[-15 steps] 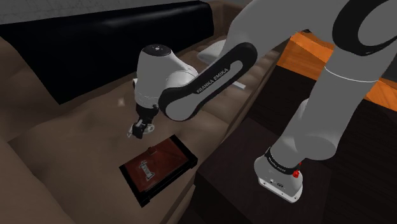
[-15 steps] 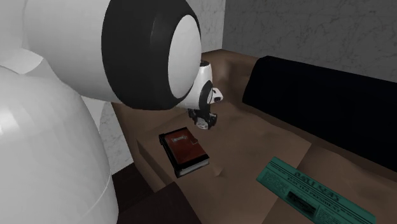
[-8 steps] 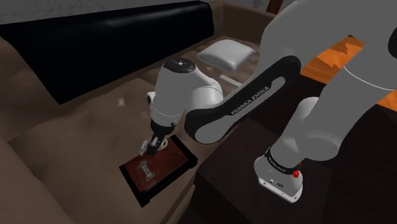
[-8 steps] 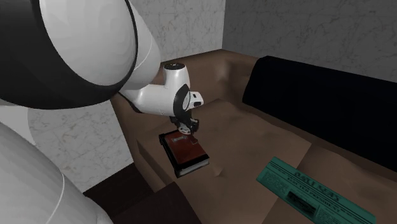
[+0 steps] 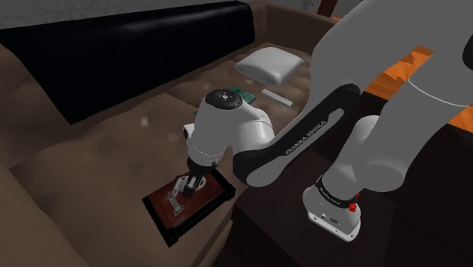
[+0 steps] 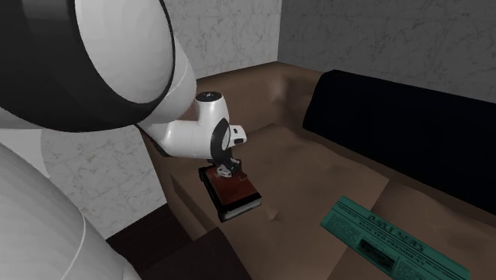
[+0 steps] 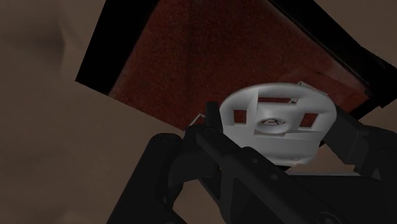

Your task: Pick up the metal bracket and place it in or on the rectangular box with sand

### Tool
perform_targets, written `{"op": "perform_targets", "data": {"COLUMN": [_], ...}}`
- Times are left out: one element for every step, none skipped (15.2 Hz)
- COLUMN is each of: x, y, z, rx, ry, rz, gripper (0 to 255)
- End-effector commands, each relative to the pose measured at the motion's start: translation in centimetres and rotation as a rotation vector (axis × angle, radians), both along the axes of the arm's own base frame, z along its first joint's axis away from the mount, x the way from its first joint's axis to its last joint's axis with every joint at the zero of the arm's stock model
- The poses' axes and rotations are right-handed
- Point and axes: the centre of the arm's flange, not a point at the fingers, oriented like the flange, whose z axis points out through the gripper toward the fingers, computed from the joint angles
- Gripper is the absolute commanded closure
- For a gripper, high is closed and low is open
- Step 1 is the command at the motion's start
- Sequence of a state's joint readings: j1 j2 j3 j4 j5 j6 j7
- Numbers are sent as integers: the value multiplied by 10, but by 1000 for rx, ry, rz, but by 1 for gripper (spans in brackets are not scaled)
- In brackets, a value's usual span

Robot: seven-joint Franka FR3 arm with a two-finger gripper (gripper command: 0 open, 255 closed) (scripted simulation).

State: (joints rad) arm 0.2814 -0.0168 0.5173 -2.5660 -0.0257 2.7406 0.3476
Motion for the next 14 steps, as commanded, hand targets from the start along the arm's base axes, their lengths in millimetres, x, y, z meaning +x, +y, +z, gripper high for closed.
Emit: {"op": "perform_targets", "data": {"x": [1,1,1,1,1,1,1,1,1,1,1,1,1,1], "y": [-1,-1,-1,-1,-1,-1,-1,-1,-1,-1,-1,-1,-1,-1], "z": [-11,-17,-22,-27,-32,-38,-43,-48,-48,-48,-48,-48,-48,-48], "rx": [1,1,1,1,1,1,1,1,1,1,1,1,1,1], "ry": [0,0,0,0,0,0,0,0,0,0,0,0,0,0], "rz": [0,0,0,0,0,0,0,0,0,0,0,0,0,0], "gripper": [255,255,255,255,255,255,255,255,255,255,255,255,255,255]}}
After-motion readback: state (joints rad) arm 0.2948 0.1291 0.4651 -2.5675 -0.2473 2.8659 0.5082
